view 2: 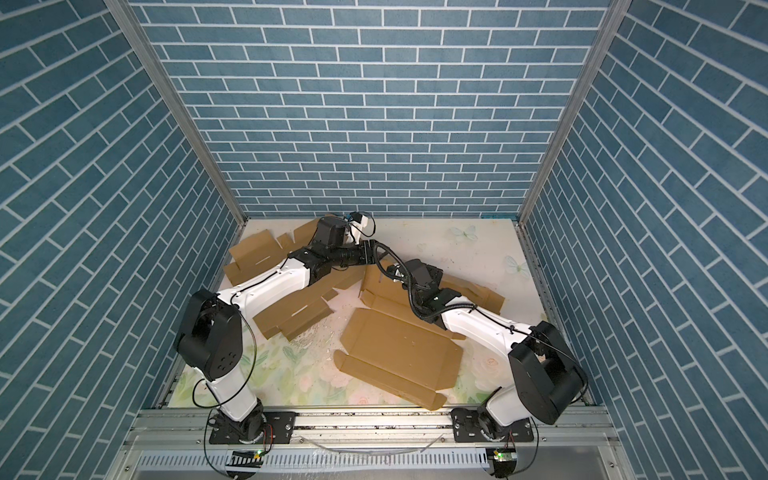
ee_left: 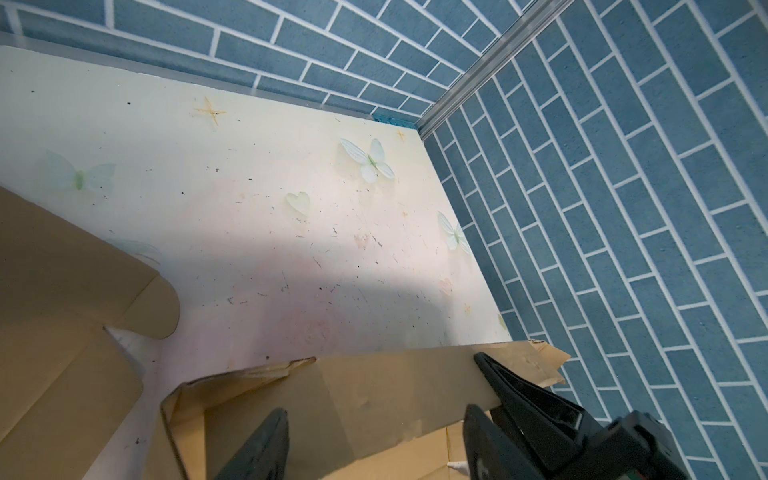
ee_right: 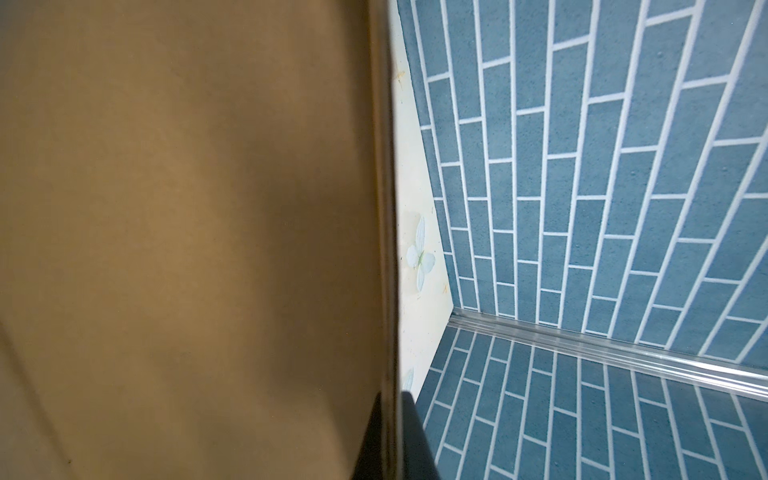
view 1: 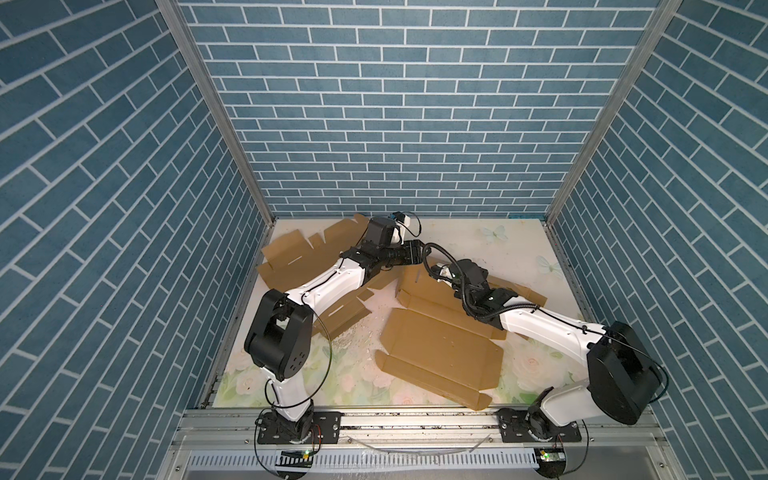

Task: Fold the paper box

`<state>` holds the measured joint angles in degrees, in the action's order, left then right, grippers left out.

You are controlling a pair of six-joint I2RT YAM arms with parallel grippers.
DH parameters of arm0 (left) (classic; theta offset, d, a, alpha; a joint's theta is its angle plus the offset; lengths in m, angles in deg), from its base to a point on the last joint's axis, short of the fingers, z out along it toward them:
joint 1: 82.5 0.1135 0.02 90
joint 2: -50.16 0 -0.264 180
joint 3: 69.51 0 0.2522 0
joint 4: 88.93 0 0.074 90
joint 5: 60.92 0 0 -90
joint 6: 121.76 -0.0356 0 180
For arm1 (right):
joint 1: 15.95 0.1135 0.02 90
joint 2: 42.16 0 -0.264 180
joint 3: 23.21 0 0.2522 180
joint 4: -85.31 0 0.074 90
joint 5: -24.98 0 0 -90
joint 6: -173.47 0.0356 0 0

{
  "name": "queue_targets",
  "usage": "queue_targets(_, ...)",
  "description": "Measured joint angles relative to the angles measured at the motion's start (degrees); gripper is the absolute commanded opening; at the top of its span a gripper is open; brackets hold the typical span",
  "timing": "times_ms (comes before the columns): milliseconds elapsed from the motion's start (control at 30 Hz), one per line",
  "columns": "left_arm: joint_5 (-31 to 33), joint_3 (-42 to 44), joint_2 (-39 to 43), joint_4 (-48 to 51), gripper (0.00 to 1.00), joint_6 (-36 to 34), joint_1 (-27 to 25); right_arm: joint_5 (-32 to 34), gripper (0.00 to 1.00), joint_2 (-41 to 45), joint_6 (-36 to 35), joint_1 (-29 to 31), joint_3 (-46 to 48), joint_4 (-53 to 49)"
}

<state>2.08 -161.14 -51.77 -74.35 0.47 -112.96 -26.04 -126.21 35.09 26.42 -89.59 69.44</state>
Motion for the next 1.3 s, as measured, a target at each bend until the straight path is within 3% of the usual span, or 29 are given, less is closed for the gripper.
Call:
queue_targets(433,-1.4,4.8,-0.3,-3.2,0.64,2.7,-3.2,0.4,0.0,0.5,0.5,0.1,1.3,1.6)
queue_targets(800,-2.5,8.7,4.2,-4.1,0.65,2.9,0.0,1.3,0.0,0.5,-0.4,0.5,5.3,7.8)
queue_targets(1100,-3.1,22.3,21.2,-2.0,0.66,-0.7,3.5,2.3,0.0,1.0,-4.2,0.5,6.4,13.1)
queue_targets(1300,-1.1,38.2,21.3,-5.5,0.73,0.6,2.7,2.3,0.0,1.2,-5.2,0.5,6.4,14.8)
